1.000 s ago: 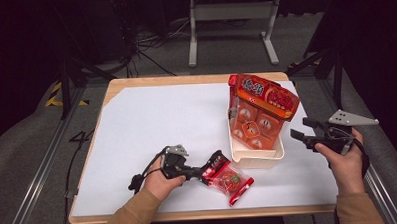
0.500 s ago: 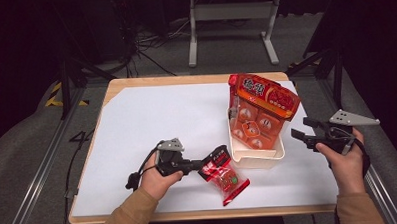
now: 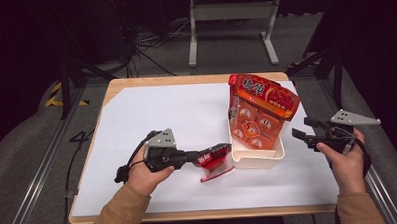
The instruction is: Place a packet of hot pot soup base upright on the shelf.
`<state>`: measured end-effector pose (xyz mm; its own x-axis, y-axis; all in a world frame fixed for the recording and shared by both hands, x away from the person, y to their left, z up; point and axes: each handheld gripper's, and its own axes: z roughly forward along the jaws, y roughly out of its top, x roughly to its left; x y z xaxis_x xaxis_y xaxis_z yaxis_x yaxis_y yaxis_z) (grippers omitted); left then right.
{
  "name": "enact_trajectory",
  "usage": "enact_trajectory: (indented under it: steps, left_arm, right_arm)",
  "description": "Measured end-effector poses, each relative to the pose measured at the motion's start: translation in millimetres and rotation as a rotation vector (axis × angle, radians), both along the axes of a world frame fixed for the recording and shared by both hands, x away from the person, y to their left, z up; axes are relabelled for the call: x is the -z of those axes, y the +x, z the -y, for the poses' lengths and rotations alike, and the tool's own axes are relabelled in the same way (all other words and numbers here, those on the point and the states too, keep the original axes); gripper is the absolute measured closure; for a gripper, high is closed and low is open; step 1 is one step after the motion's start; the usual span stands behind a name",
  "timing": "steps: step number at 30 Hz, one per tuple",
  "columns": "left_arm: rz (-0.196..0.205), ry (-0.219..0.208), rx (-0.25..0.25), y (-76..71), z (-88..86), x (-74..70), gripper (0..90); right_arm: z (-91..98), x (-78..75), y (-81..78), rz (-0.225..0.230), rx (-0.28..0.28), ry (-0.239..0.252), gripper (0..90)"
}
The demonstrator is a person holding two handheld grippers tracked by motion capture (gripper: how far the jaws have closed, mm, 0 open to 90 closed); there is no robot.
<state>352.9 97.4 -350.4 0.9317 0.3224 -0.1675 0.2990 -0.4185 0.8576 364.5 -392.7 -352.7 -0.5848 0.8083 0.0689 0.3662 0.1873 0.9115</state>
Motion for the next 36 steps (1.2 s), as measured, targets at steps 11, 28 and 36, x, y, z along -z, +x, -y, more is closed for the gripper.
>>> enact_trajectory:
  steps: [11,28,36]
  left_arm:
    - [0.078,0.0,0.024,11.1,-9.0,-25.0,90.0]
    - [0.115,-0.026,0.108,23.9,-12.5,-48.8,90.0]
    - [0.133,-0.037,0.124,26.7,-12.1,-55.8,90.0]
  right_arm:
    - [2.0,1.1,0.8,0.001,0.004,0.002,29.3]
    - [6.0,6.0,3.3,-0.016,0.008,0.021,29.3]
    - [7.6,8.8,4.2,-0.022,0.012,0.012,29.2]
